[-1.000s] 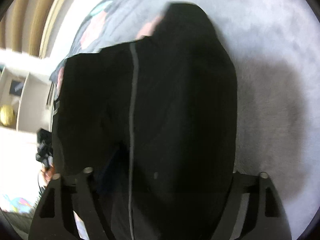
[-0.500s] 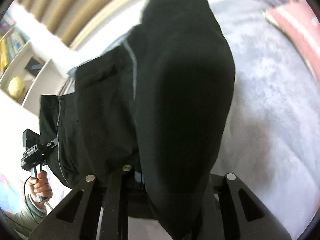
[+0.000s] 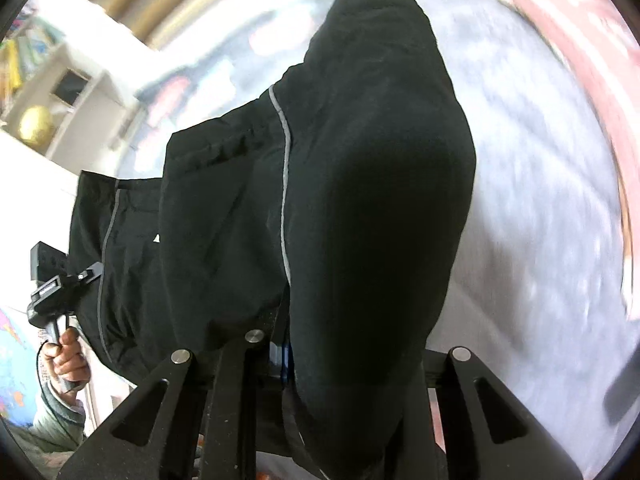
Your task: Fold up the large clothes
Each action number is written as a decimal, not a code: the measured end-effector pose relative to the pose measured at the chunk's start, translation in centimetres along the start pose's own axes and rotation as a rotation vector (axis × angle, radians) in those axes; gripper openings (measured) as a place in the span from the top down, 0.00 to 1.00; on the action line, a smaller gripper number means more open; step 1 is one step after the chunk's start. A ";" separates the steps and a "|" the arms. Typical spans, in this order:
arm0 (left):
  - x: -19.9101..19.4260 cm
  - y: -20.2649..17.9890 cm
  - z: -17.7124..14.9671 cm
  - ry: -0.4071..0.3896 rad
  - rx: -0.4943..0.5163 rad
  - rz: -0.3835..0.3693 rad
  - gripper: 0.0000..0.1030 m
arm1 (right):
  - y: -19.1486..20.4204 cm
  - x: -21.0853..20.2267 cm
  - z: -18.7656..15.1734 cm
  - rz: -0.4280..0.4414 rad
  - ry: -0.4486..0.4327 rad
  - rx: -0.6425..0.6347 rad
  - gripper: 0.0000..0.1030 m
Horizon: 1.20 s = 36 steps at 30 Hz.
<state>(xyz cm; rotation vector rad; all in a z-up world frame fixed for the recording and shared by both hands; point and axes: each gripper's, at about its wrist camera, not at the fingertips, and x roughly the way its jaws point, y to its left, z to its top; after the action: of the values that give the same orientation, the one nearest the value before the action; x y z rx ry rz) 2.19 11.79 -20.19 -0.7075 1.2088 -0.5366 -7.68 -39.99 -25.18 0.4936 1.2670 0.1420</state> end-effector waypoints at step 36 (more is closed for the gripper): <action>11.3 -2.8 -4.8 0.030 0.277 0.540 0.47 | 4.0 9.5 -8.6 -0.384 0.026 -0.206 0.23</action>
<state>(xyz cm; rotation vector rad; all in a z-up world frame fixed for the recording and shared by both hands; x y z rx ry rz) 0.68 0.91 -26.36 -0.1228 1.2606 -0.2525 -12.14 -30.60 -33.60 0.0672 1.3330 -0.0446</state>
